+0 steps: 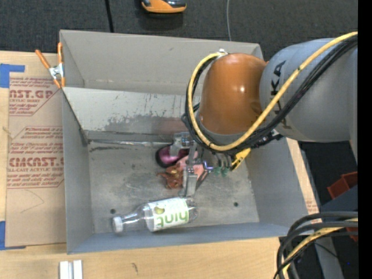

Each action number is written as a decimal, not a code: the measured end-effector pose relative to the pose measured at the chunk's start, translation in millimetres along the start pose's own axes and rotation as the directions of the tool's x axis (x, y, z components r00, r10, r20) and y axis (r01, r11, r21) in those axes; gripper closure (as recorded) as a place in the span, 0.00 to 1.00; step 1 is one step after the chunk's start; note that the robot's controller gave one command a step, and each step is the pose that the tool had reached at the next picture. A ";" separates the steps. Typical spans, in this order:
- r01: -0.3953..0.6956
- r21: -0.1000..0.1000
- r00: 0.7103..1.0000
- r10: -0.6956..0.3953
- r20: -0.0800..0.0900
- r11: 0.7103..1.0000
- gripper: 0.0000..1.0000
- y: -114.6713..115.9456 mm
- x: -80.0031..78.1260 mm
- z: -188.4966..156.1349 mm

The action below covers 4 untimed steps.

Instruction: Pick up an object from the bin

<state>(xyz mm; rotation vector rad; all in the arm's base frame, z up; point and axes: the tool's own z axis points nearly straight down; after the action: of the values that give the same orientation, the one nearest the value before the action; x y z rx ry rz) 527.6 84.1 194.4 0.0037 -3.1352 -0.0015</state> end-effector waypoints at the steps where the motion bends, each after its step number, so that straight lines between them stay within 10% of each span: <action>1: -0.001 -0.001 1.000 0.001 0.007 1.000 0.00 -0.4 -1.3 -4.6; 3: 0.263 0.003 0.965 -0.263 0.008 0.965 0.00 -6.2 -37.6 67.2; 4: 0.478 0.004 0.878 -0.478 0.009 0.878 0.00 -20.0 -33.5 92.8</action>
Offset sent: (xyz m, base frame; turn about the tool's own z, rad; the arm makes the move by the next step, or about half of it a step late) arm 0.0347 -0.0191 -0.0646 -0.0962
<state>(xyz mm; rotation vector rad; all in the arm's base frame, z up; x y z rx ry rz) 560.6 64.2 101.4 0.7798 -3.0467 -0.0011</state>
